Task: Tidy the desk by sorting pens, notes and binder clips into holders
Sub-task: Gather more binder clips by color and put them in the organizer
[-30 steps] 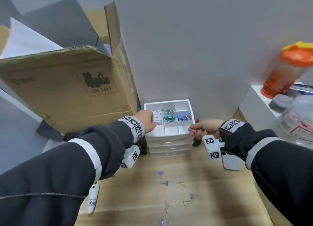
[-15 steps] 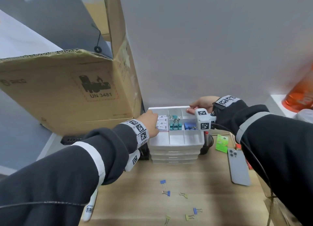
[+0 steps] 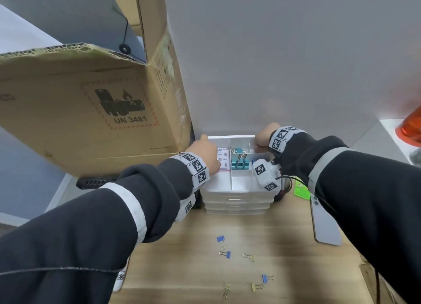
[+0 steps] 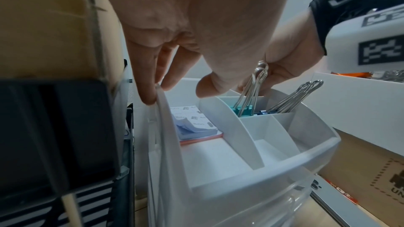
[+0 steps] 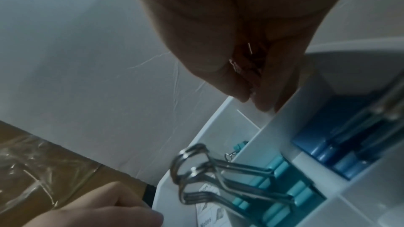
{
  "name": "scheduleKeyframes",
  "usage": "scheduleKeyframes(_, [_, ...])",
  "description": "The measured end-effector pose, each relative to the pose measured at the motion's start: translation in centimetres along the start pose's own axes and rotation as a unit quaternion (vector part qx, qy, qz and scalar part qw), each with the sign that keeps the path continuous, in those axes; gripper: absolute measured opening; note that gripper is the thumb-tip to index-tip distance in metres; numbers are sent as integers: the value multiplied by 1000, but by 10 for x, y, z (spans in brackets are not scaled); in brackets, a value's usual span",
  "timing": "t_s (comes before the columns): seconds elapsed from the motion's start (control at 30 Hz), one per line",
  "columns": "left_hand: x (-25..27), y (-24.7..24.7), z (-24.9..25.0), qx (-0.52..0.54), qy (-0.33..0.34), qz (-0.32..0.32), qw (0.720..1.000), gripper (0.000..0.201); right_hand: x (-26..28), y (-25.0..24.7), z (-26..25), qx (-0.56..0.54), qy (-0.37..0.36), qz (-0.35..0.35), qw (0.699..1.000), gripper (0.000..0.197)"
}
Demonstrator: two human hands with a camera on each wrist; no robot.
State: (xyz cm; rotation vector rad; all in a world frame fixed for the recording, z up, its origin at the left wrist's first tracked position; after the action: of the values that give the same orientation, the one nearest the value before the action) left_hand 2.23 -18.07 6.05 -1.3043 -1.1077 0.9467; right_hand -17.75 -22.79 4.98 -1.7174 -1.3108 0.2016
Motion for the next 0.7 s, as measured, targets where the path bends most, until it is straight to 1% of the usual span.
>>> scheduleKeyframes(0.03, [1,0,-1,6,-3,0,1000,19,1,1,-4,47,-4,8,999,21])
scheduleKeyframes(0.07, [2,1,-1,12,-4,-1,1000,18,3,0,-5,83,-36,18,996,24])
scheduleKeyframes(0.1, [3,1,-2,17,-4,-3,1000,17,5,-1,-7,88,-44,22,995,21])
scheduleKeyframes(0.13, [4,1,-3,22,-3,-6,1000,16,7,-1,-9,123,-61,-1,991,14])
scheduleKeyframes(0.17, [5,2,-3,27,-3,-7,1000,15,7,-2,-7,107,-63,-19,992,7])
scheduleKeyframes(0.2, [5,2,-4,30,-4,-7,1000,15,3,-1,-3,60,-55,-27,996,11])
scheduleKeyframes(0.23, [6,2,-4,31,-5,-8,999,15,2,-3,2,-4,-44,-18,999,19])
scheduleKeyframes(0.3, [7,1,-4,29,-4,-10,1000,15,4,-4,5,-56,-40,-15,998,23])
scheduleKeyframes(0.37, [9,1,-4,22,-1,-13,1000,16,5,-3,1,-58,-29,-28,998,19])
scheduleKeyframes(0.4, [10,1,-4,18,2,-14,1000,17,9,-2,-2,-27,-33,-32,999,14])
scheduleKeyframes(0.43, [11,1,-4,15,6,-16,1000,18,9,-1,-2,6,-42,-23,999,11])
scheduleKeyframes(0.47, [13,2,-4,14,9,-18,1000,20,11,-1,-2,64,-50,-7,997,13])
scheduleKeyframes(0.5, [14,2,-3,15,10,-20,1000,20,11,-2,-1,77,-51,27,995,15])
scheduleKeyframes(0.53, [16,3,-3,18,11,-21,1000,20,13,-5,-1,88,-43,38,994,16])
scheduleKeyframes(0.6, [19,4,-3,23,9,-21,999,22,17,-9,-4,89,-54,43,994,20])
scheduleKeyframes(0.63, [21,4,-3,24,8,-22,999,25,22,-14,-4,55,-45,49,996,19])
scheduleKeyframes(0.7, [27,5,-2,26,5,-23,999,29,29,-20,-4,41,-50,44,997,16])
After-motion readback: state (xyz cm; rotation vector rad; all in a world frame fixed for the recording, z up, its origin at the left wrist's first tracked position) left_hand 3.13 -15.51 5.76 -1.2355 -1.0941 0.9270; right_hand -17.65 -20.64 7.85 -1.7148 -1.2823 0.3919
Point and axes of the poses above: each hand's wrist, its own x-axis away from the middle knuckle, its own y-axis out of the palm, z = x × y, the point moved 2 cm from there along -x, towards the middle knuckle, and after that the axes turned 14 degrees about z, right-handed, at the moved point
